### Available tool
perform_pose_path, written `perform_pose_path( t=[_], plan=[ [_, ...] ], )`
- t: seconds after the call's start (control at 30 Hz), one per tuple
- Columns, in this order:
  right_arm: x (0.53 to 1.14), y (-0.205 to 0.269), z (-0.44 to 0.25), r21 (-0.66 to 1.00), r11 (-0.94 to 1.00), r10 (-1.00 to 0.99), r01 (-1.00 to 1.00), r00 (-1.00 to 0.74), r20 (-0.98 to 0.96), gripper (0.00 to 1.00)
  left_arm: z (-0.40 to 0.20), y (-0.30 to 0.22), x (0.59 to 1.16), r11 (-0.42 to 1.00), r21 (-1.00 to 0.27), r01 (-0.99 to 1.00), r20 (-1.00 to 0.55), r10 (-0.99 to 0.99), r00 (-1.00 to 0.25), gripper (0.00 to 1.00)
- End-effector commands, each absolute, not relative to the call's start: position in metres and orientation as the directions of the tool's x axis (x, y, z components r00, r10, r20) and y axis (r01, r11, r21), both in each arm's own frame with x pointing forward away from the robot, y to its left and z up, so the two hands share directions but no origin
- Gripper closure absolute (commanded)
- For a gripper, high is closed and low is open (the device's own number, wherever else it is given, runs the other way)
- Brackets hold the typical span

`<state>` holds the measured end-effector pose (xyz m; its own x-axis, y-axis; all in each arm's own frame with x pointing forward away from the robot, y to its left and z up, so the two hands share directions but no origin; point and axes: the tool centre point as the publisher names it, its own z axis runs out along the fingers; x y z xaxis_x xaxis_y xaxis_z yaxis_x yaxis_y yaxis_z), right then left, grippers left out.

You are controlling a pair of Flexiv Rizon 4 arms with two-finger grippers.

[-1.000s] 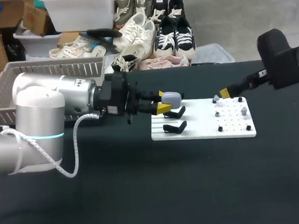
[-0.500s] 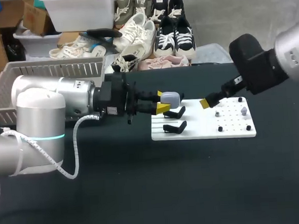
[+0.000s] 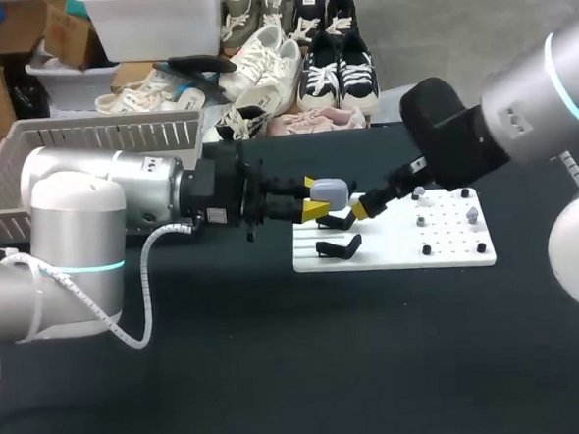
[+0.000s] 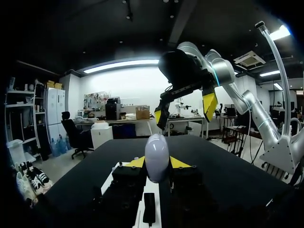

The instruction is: Pick up each earbud case from the left stands, insert the matching earbuds, close the lid, and place the case in the box.

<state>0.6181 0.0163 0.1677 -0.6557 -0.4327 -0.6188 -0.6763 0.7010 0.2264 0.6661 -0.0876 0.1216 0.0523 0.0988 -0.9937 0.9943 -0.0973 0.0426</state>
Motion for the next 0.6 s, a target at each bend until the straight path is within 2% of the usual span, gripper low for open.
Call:
perform_pose_path(
  t=[0.03,0.6],
  plan=[
    [0.634,0.031,0.161,0.238,0.696,-0.439,-0.677,-0.664,-0.605,0.0,0.121,-0.088,0.664,-0.09,0.045,0.995,-0.994,0.099,0.054,1.0],
    [0.656,0.048,0.149,0.225,0.724,-0.432,-0.652,-0.683,-0.589,0.0,0.121,-0.088,0.664,-0.09,0.045,0.995,-0.994,0.099,0.054,1.0]
  ],
)
